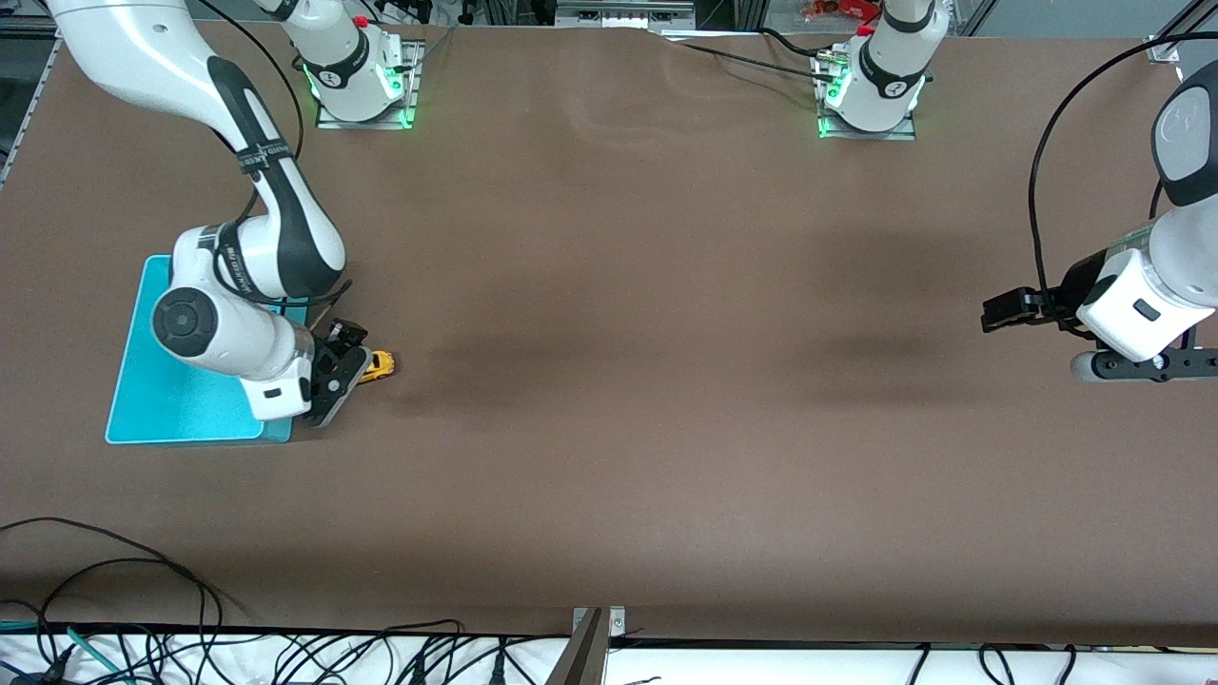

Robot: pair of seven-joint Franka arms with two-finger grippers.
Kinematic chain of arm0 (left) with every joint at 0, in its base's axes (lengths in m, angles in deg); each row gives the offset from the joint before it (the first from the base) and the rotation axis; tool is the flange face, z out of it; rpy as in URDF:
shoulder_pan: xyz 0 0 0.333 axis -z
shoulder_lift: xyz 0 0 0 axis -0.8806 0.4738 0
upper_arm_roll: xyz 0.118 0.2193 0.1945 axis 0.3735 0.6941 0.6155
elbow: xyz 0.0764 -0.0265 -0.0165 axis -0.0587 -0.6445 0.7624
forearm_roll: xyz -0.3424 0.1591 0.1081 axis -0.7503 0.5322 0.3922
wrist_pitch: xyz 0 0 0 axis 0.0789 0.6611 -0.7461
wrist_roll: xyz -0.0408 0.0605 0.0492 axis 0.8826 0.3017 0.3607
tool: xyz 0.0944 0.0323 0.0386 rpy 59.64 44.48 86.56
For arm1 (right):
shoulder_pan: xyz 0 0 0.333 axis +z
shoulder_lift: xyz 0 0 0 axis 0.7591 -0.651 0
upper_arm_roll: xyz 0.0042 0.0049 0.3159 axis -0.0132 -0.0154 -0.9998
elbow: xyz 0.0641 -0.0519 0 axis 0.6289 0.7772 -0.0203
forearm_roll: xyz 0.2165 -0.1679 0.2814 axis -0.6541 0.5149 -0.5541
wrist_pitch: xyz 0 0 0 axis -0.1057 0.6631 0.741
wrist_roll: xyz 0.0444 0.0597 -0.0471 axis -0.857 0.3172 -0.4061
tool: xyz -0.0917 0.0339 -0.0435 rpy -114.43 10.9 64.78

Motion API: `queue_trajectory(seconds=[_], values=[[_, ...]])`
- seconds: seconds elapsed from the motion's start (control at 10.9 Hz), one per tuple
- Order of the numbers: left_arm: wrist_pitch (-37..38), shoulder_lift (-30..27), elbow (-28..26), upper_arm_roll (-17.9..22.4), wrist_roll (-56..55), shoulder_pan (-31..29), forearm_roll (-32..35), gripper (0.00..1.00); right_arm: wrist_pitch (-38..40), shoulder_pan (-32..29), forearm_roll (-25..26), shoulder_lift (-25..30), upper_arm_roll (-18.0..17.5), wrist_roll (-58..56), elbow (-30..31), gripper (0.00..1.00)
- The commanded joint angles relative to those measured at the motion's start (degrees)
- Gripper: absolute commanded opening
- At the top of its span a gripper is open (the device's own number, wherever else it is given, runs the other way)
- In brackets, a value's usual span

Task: Wind up and store yellow beetle car
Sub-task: 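Reach the right gripper down to the car and grasp it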

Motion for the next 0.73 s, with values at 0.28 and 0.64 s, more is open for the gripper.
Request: queue_trajectory(seconds=[0.28,0.64], values=[[0.9,-0.2,0.7,-0.3,0.7,0.5,0.5,1.0,-13.0,-0.3,1.1,5.2,-0.6,-17.4,15.8,1.0],[0.9,-0.1,0.7,-0.7,0.7,1.0,0.4,1.0,-15.9,-0.3,1.1,6.3,-0.6,-33.4,16.4,1.0]])
